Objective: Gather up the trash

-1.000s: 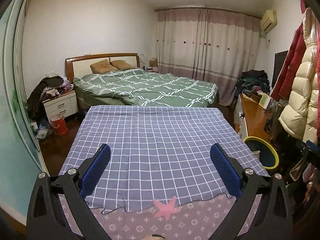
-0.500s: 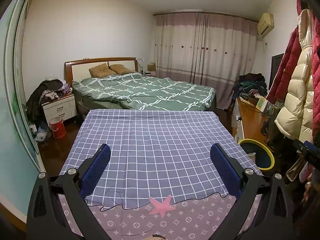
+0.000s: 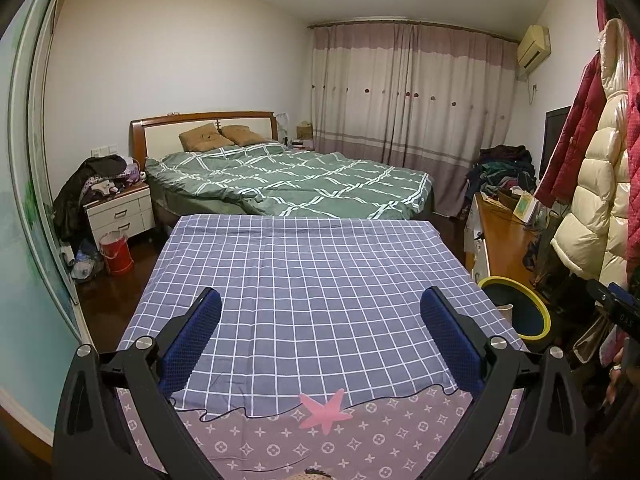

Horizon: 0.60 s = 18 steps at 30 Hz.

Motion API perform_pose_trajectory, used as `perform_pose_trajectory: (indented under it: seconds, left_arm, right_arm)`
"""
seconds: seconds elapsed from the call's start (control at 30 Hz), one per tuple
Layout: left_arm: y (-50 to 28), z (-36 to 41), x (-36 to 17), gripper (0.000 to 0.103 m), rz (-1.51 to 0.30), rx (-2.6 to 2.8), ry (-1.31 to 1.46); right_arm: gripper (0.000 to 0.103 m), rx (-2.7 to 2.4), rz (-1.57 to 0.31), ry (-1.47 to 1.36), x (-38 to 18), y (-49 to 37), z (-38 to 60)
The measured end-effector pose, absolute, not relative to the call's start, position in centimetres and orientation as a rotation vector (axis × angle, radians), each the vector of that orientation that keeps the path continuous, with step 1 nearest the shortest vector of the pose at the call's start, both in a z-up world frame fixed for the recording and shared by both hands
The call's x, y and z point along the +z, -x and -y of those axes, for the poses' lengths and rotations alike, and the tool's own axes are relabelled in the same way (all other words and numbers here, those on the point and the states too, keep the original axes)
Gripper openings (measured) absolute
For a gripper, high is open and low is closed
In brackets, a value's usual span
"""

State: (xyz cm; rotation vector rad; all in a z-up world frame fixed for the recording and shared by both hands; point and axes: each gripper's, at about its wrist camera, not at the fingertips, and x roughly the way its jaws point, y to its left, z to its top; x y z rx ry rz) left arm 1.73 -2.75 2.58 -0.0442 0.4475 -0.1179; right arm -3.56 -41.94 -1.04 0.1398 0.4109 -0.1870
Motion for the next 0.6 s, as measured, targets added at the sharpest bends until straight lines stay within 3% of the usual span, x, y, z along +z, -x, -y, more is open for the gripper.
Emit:
perform_pose_trajectory:
  seconds: [0.6]
  left_arm:
    - [-1.93,3.24,2.16,0.098,-0.459,-0.124,0.042]
  right_arm:
    - [0.093,-0.184,-0.415,-0.142,-1.44,3.25,41.62]
